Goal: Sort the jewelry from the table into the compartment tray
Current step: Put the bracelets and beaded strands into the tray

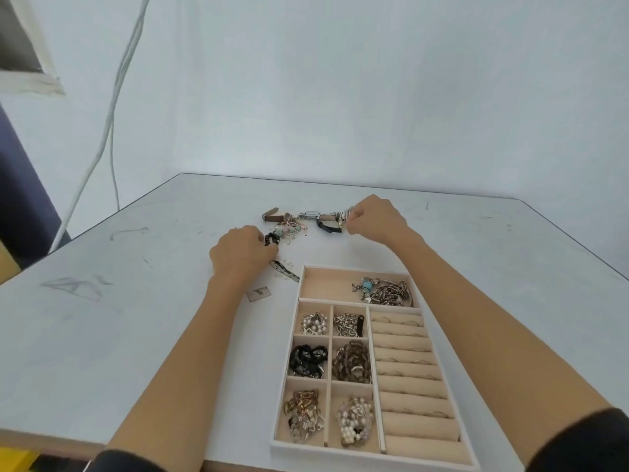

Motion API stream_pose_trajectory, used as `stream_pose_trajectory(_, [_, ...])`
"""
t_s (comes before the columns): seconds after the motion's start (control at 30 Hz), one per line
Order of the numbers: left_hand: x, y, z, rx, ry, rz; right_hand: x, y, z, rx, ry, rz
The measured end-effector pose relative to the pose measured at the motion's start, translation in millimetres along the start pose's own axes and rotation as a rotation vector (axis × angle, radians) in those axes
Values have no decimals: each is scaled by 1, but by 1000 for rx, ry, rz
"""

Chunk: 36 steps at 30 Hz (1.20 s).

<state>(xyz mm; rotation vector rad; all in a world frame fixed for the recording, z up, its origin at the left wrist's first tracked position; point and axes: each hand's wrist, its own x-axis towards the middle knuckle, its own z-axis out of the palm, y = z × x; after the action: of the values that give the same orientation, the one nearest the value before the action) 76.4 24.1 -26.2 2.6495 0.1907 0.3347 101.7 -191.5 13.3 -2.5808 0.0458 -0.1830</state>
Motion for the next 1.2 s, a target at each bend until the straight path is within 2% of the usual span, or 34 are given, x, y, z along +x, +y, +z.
stream_pose_trajectory(0.1, [1,-1,-2,11,9,10,6,-5,1,-63,16,-7])
stream_pose_trajectory(0.2, [4,-1,-4,127,17,43,14,-22,10,-113,32,-64])
stream_pose_trajectory(0.37, [11,-5,2,191,-21,84,26,-59,39,-67,-164,-165])
stream_pose_trajectory(0.47, [14,-10,3,143,-28,64,30,-67,55,-138,-236,-169])
stream_pose_trajectory(0.63, [17,-13,0,61,12,54,40,-65,69,-214,-144,-198])
stream_pose_trajectory(0.93, [19,-15,-6,-77,99,44,30,-64,59,-416,-220,-310])
stream_pose_trajectory(1.07, [19,-17,-7,-202,96,8,23,-51,41,-234,-310,-262])
stream_pose_trajectory(1.2, [18,-15,-9,-308,91,12,9,-35,20,235,-319,-213])
